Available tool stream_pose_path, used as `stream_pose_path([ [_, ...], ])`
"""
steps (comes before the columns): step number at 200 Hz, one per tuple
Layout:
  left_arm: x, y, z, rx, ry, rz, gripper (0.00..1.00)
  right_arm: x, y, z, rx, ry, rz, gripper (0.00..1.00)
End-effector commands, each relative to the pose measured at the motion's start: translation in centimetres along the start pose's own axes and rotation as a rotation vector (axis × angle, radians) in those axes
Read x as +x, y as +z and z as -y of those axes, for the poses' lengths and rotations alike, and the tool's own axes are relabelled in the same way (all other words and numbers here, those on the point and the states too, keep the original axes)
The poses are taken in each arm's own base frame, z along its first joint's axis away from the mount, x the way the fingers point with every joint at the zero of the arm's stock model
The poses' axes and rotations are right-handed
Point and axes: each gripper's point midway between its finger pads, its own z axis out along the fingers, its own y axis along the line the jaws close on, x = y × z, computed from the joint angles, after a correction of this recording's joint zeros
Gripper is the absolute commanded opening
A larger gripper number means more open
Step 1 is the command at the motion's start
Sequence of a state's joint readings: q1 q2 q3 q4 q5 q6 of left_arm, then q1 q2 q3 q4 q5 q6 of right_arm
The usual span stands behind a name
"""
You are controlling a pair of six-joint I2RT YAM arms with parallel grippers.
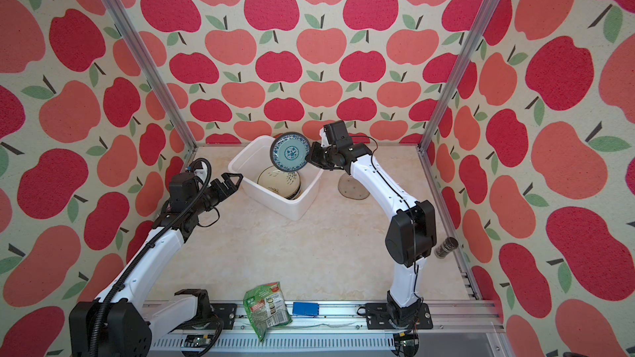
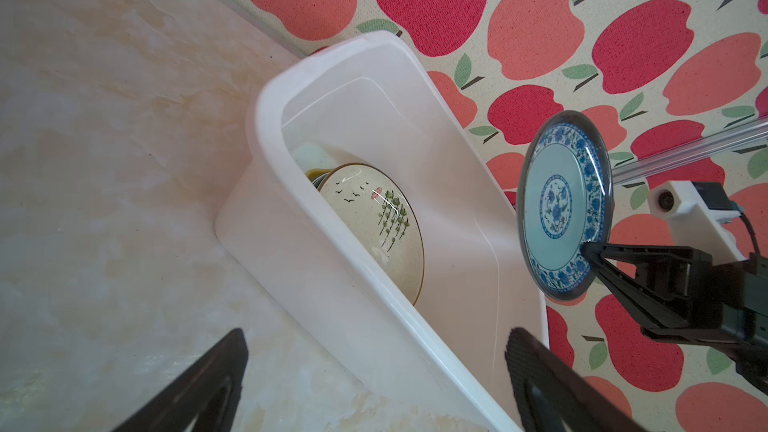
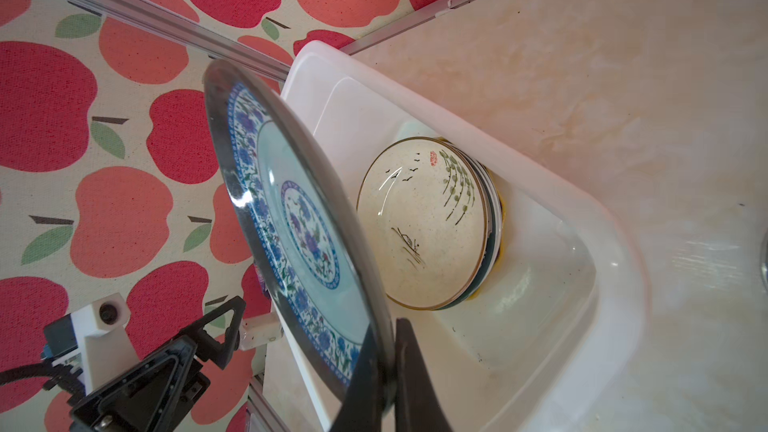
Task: Place the plates into the plastic bin on the countertop
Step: Place the plate in the plastic bin.
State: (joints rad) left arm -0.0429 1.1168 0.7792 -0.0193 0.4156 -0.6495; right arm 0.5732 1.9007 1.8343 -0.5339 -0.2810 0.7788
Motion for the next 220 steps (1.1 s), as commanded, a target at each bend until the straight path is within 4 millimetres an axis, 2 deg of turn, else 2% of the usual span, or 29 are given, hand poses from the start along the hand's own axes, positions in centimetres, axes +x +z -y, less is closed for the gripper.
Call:
stream_pose_path([
  [1,-0.5,0.8,0.9,0.037,0.009,0.038,0.99,-1.5,1.2,-2.5,-0.061,0.005,0.036,0.0],
  [20,-0.4,0.8,1.6,0.068,0.027,0.075,0.99,-1.4,3.2,-2.0,-0.032,0.015,0.031,0.0],
  [44,0.1,0.4,1.2,0.033,0.017,0.092,0.99,-0.9,5.4,-1.5,-0.008,0.067,-0.006,0.0],
  [75,0.2,-0.1,1.6,0.0,0.008,0.033,0.99,-0.6,6.7,-1.4,0.034,0.092,-0.043,0.0],
  [91,0.8,0.0,1.1,-0.018,0.011,0.017,0.99,0.2,8.0,-0.8,0.062,0.097,-0.087,0.0],
  [95,0.6,-0.6,1.4,-0.009,0.018,0.035,0.99,0.4,8.3,-0.6,0.071,0.098,-0.097,0.0],
  [112,0.9,-1.1,0.6,-0.02,0.004,0.052,0.99,1.2,9.3,0.1,0.09,0.11,-0.128,0.0],
  [153,1.2,-2.3,-0.3,-0.025,-0.024,0.073,0.99,2.5,9.2,1.2,0.195,0.077,-0.171,0.0],
  [196,1.9,-1.7,-0.8,-0.029,-0.011,0.039,0.99,3.4,8.7,3.1,0.303,0.091,-0.201,0.0],
  [220,1.9,-1.8,-0.7,-0.028,0.0,0.038,0.99,3.7,8.6,3.5,0.324,0.087,-0.215,0.0],
])
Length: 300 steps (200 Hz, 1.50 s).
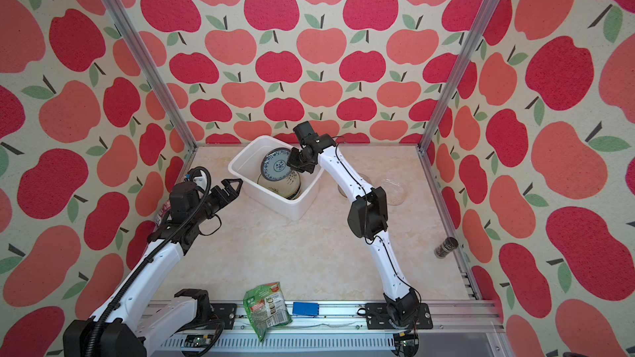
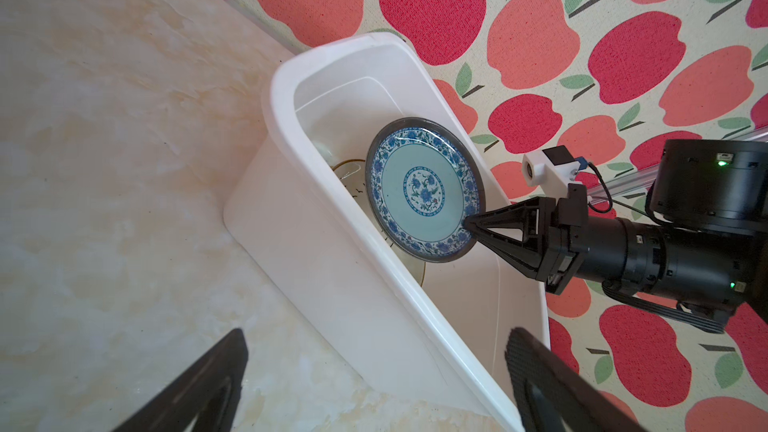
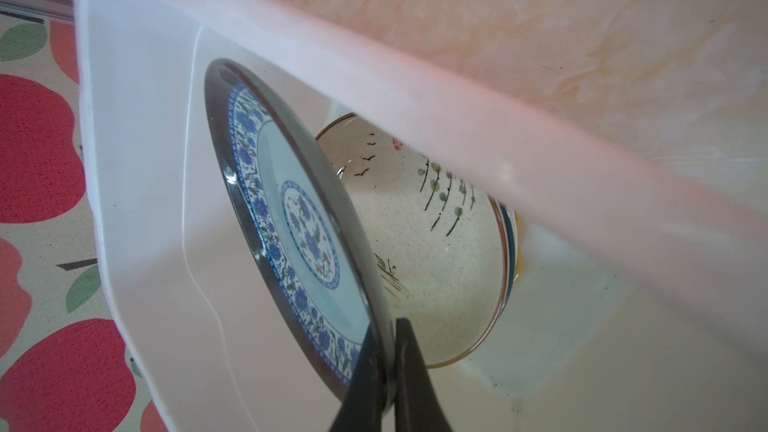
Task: Place the plates into the plastic bin on the countertop
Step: Place the plate in the plastic bin, then pick up the plate from the top-right of the table.
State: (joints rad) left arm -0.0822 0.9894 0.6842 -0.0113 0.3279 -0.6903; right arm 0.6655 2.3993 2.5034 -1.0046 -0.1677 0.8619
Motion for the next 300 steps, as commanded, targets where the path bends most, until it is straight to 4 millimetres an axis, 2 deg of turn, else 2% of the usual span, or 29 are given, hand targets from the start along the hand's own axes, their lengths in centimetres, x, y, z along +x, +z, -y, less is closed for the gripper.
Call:
stream_pose_path([
  [1,0.7,0.0,-0.6,-0.009,0.014,-0.02,0.99,0.6,-0.1,1.6,0.077,-0.01,-0.023,0.0],
  [84,0.2,-0.4,-1.2,-0.03,0.023,-0.001,0.99,0.9,0.6,2.0,0.096,-0.03,-0.049,0.08],
  [110,0.1,-0.3,-1.4,-0.032,0.021,0.004,0.99,0.7,0.9,1.7,0.069,-0.021,-0.057,0.22],
  [131,0.1,-0.3,-1.3,-0.028,0.021,0.006,0.99,0.7,1.1,1.4,0.047,-0.02,-0.068,0.25],
  [172,0.2,-0.5,-1.3,-0.022,0.024,0.008,0.99,0.6,0.8,0.0,-0.025,-0.036,-0.078,0.22],
  [188,0.3,-0.4,-1.2,-0.009,0.026,0.005,0.99,-0.4,-1.3,-1.0,-0.048,-0.09,-0.021,0.21],
  [200,0.4,-0.3,-1.0,0.006,0.034,0.004,0.99,-1.8,-4.0,-1.8,-0.078,-0.126,0.048,0.21],
  [224,0.7,-0.1,-0.7,0.035,0.068,0.012,0.99,-5.3,-11.2,-2.8,-0.161,-0.173,0.212,0.23],
  [240,0.9,0.1,-0.9,0.036,0.085,0.021,0.99,-6.6,-15.0,-1.9,-0.194,-0.165,0.284,0.27],
  [254,1.0,0.2,-1.1,0.044,0.092,0.039,0.99,-7.0,-17.2,-0.3,-0.221,-0.143,0.321,0.32],
  [276,1.1,0.2,-1.1,0.046,0.098,0.053,0.99,-6.7,-19.6,4.2,-0.195,-0.1,0.388,0.43],
  [300,1.2,0.5,-0.4,0.041,0.113,0.049,0.99,-4.6,-19.6,10.7,-0.157,0.022,0.381,0.46],
])
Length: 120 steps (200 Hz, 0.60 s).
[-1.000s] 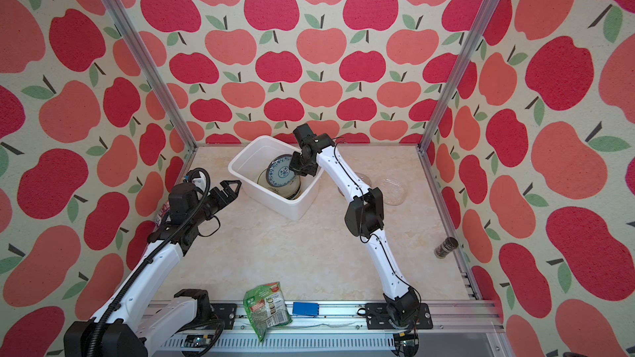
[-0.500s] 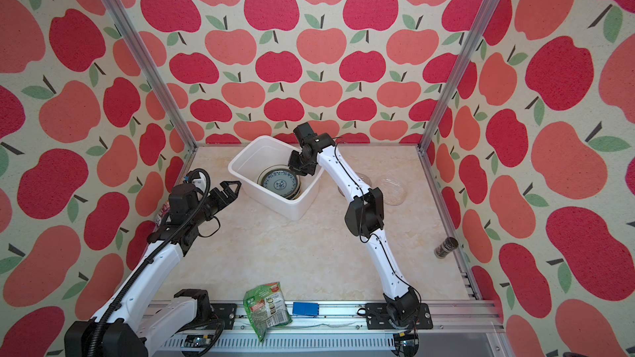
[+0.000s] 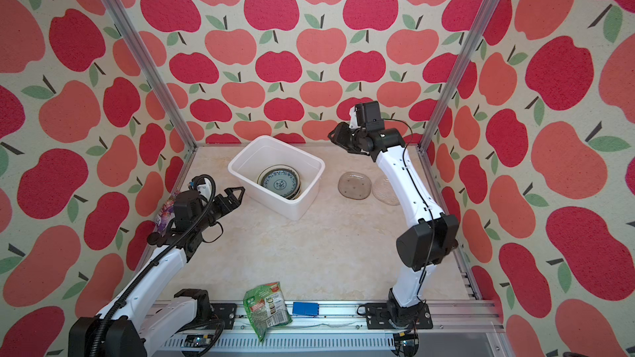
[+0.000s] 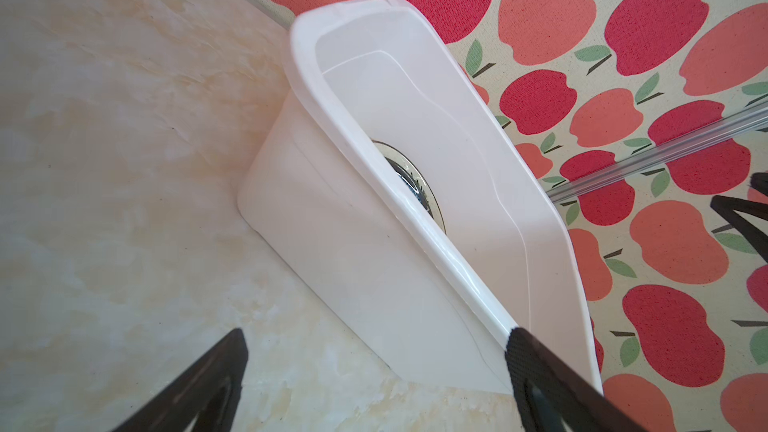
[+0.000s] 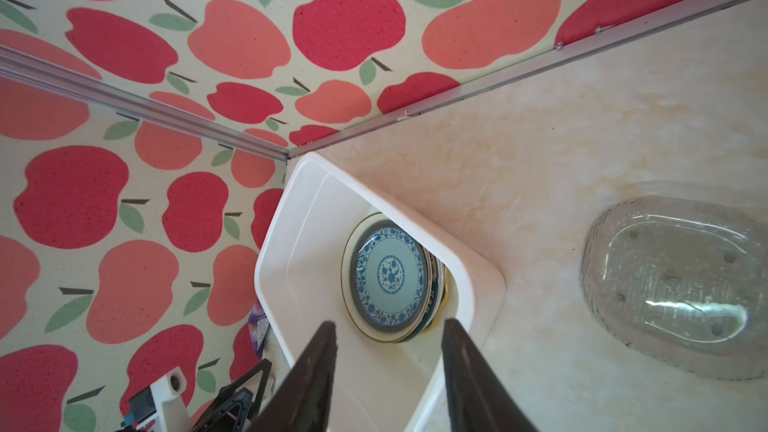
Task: Place the plates into the plastic bin on the countertop
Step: Pick up the plate from the top-right of the table.
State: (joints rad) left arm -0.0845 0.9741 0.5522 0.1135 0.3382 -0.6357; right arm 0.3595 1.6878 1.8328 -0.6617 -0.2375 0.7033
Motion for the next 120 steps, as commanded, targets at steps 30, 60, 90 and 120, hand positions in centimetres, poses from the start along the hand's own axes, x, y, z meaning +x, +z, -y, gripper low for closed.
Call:
stream_pose_path([
  [30,0.0,0.6,2.9,0.022,0.084,-0.021,0.99,6.6,-0.4,11.3,0.063,0.261,-0.042,0.44],
  [60,2.8,1.5,4.0,0.065,0.087,-0.135,0.99,10.8,0.0,16.1,0.135,0.357,-0.073,0.43],
  [90,4.7,1.9,4.8,0.107,0.077,-0.187,0.99,13.9,1.6,19.9,0.192,0.439,-0.07,0.42],
  [120,5.0,2.3,4.9,0.121,0.061,-0.185,0.99,15.6,3.2,23.9,0.281,0.513,-0.039,0.39],
])
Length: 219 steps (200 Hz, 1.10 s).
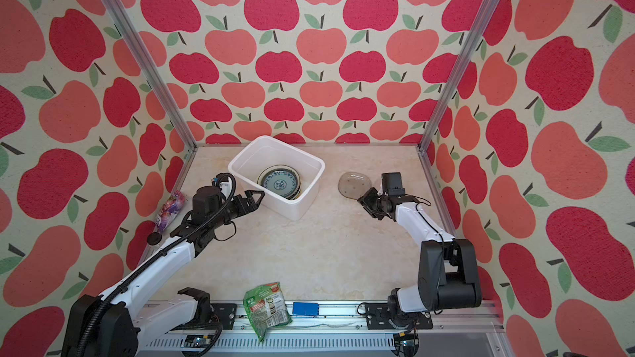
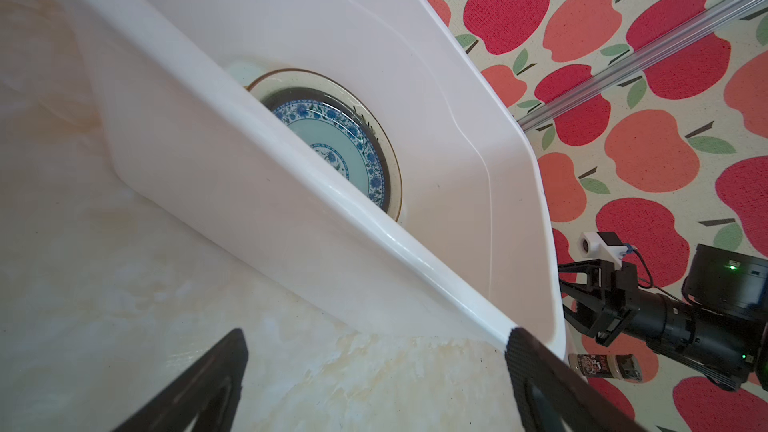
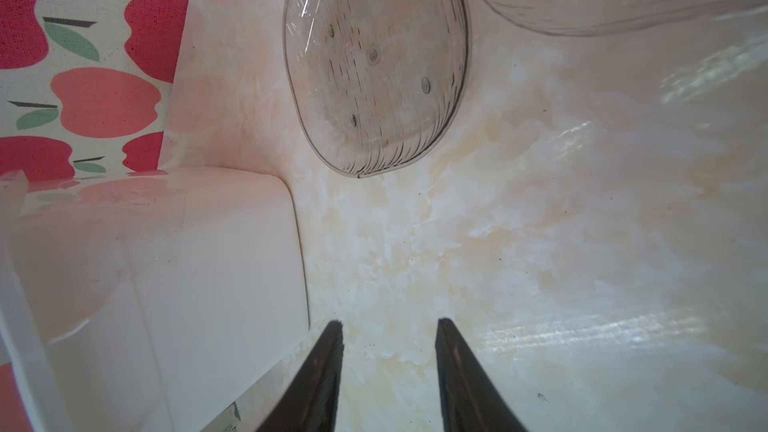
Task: Place the plates into the plastic bin on the countertop
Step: Pick up the plate from the top-right of the table.
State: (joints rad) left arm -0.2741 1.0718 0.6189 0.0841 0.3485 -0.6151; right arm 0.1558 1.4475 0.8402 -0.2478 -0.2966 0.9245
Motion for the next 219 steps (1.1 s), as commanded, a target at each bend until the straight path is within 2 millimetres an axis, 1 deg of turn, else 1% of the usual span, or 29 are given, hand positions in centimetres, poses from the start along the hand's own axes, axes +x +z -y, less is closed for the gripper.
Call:
stream_pose_path([
  [1,0.4,0.4,0.3,0.026,-0.015,-0.008,0.99,-1.9,1.5,1.2,0.002,0.065,0.096,0.39],
  [25,0.5,0.4,0.4,0.028,-0.017,-0.005,0.99,-2.6,3.1,2.6,0.032,0.09,0.109,0.39],
  [47,0.7,0.3,0.3,0.023,-0.014,-0.001,0.99,-3.0,4.7,2.4,-0.011,0.096,0.105,0.4],
  [64,0.6,0.0,0.2,0.018,-0.009,0.006,0.99,-3.3,5.4,2.3,-0.023,0.102,0.105,0.4],
  [105,0.8,-0.4,-0.2,-0.001,-0.008,0.014,0.99,-4.1,5.8,2.3,-0.022,0.098,0.128,0.41],
  [127,0.9,-0.5,-0.3,-0.004,-0.007,0.015,0.99,-4.4,6.3,2.7,0.011,0.107,0.119,0.41],
  [152,1.0,-0.7,-0.7,-0.014,-0.006,0.022,0.99,-4.4,6.8,2.8,0.022,0.116,0.098,0.4],
  [181,1.0,-1.0,-1.3,-0.022,-0.016,0.029,0.99,-4.8,7.0,3.2,0.051,0.123,0.109,0.4],
  [219,1.0,-1.1,-1.6,-0.02,-0.026,0.036,0.99,-5.3,7.4,3.1,0.05,0.133,0.117,0.36],
])
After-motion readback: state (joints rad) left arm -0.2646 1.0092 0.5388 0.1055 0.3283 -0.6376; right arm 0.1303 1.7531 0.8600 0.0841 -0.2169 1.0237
